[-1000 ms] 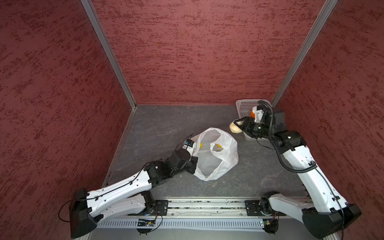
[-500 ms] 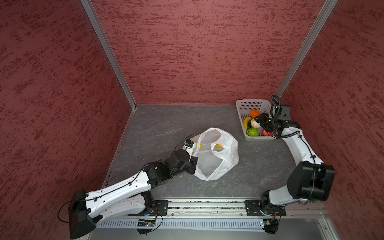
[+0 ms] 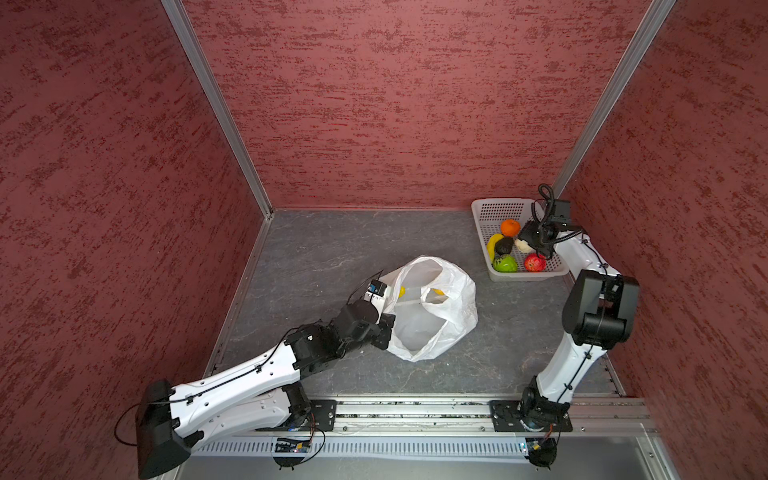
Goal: Untie the knot of the plastic bag and take out the fruit
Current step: 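Open the right gripper to drop the pear into the basket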
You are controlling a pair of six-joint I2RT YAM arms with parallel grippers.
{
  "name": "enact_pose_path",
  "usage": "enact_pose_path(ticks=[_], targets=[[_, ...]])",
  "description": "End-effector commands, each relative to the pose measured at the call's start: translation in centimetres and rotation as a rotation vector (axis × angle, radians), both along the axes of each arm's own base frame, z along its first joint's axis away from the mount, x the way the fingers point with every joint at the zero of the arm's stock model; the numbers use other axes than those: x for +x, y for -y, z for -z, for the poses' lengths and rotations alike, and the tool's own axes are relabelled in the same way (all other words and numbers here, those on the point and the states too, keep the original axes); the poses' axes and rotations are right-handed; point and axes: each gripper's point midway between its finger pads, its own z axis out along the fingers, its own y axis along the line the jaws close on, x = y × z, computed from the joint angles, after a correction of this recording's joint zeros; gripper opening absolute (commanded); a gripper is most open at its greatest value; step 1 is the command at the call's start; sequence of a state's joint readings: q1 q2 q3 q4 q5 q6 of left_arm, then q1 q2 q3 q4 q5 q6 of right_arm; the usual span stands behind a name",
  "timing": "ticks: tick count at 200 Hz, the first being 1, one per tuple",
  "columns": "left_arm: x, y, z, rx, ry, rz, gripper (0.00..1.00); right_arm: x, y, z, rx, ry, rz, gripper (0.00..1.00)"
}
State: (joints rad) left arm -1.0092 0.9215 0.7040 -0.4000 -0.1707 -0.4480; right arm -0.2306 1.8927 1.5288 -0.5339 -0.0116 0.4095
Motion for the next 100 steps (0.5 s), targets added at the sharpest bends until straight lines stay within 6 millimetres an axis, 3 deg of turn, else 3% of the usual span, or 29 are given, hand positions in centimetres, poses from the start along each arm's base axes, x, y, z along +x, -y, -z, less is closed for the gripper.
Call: enact_pose_path(ticks=[1, 26, 58, 100], targets=[[0.1, -0.3, -0.4, -0.010, 0.021, -0.012, 0.00, -0.7, 1.3, 0.0, -0.071, -0.034, 0.024, 0.82], [0.0, -0.4, -0.4, -0.010, 0.020, -0.013, 0.00, -1.2, 1.3, -1.1, -0.082, -0.010, 0.028, 0.90], [0.0, -0.6, -0.6, -0.010, 0.026, -0.014, 0.00, -1.7, 0.4, -3.0, -0.060, 0.030, 0.006, 0.90], [0.0, -0.6, -0.8, -0.010, 0.031, -0.011, 0.00, -3.5, -3.4, -5.6, 0.000, 0.087, -0.068, 0.91]])
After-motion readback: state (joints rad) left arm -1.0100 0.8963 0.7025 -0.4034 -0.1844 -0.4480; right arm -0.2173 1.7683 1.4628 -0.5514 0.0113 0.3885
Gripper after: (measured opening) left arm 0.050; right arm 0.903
